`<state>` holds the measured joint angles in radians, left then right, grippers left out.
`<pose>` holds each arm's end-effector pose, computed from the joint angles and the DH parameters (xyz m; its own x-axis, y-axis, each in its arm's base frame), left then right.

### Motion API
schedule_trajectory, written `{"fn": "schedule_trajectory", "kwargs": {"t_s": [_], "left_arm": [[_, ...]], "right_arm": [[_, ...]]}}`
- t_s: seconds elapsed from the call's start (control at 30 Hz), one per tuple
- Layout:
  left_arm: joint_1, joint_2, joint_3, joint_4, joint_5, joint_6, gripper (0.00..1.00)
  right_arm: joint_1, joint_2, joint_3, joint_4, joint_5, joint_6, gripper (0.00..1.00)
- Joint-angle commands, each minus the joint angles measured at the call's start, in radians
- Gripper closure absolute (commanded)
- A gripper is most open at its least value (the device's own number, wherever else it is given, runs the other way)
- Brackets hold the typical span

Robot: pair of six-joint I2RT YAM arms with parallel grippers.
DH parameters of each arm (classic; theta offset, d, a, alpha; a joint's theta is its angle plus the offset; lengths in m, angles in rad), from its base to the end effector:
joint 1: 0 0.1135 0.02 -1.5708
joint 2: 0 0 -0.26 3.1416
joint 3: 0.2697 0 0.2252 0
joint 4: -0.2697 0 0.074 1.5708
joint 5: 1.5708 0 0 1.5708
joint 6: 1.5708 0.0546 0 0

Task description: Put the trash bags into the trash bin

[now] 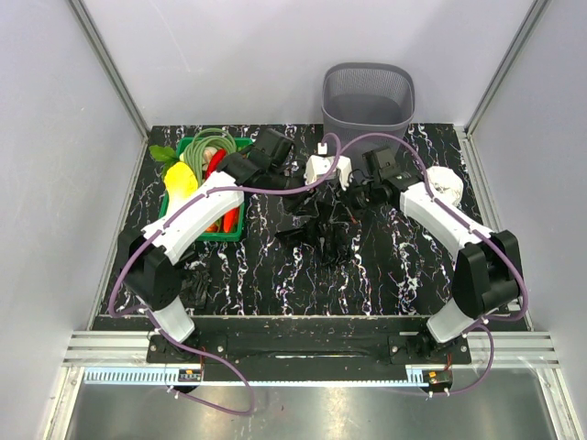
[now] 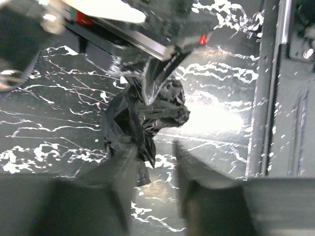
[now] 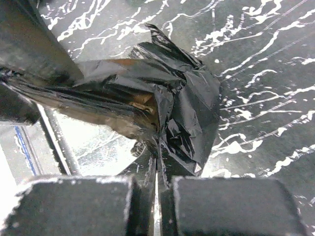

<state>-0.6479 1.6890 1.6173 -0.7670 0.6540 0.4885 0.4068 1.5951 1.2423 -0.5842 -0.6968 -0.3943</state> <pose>0.2589 -0.2377 0.3287 -0.1467 0.5782 -0.8026 0.9876 0.1314 -0.0859 0.2794 0.1585 0.2614 -0.4326 -0.5072 -0.7454 -0.8867 0.3890 0.2499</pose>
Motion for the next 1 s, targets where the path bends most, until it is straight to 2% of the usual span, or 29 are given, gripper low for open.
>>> {"fn": "schedule_trajectory", "kwargs": {"t_s": [0.0,0.03,0.1,0.2,0.27,0.4,0.67,0.97], "left_arm": [[0.011,-0.051,-0.020,0.041,0.019,0.018,0.46],[0.020,-0.063,-0.033,0.054,0.035,0.010,0.33],[0.046,-0.100,-0.072,0.099,0.067,-0.014,0.18],[0.092,-0.146,-0.117,0.153,0.127,-0.050,0.06],[0.123,-0.158,-0.134,0.170,0.156,-0.064,0.02],[0.152,-0.157,-0.172,0.234,0.180,-0.106,0.01],[0.163,-0.123,-0.192,0.428,0.205,-0.220,0.01],[0.166,-0.017,-0.132,0.448,0.253,-0.214,0.01]], "right_arm": [[0.007,-0.044,0.094,-0.039,0.100,0.026,1.00],[0.006,-0.044,0.120,-0.060,0.124,0.028,1.00],[0.007,-0.044,0.166,-0.092,0.161,0.034,1.00],[0.007,-0.046,0.247,-0.152,0.161,0.031,1.00],[0.007,-0.044,0.299,-0.209,0.135,0.026,1.00],[0.006,-0.038,0.400,-0.288,0.092,0.037,1.00],[-0.002,-0.046,0.502,-0.325,0.019,0.077,1.00],[-0.008,-0.046,0.531,-0.336,-0.050,0.086,1.00]]}}
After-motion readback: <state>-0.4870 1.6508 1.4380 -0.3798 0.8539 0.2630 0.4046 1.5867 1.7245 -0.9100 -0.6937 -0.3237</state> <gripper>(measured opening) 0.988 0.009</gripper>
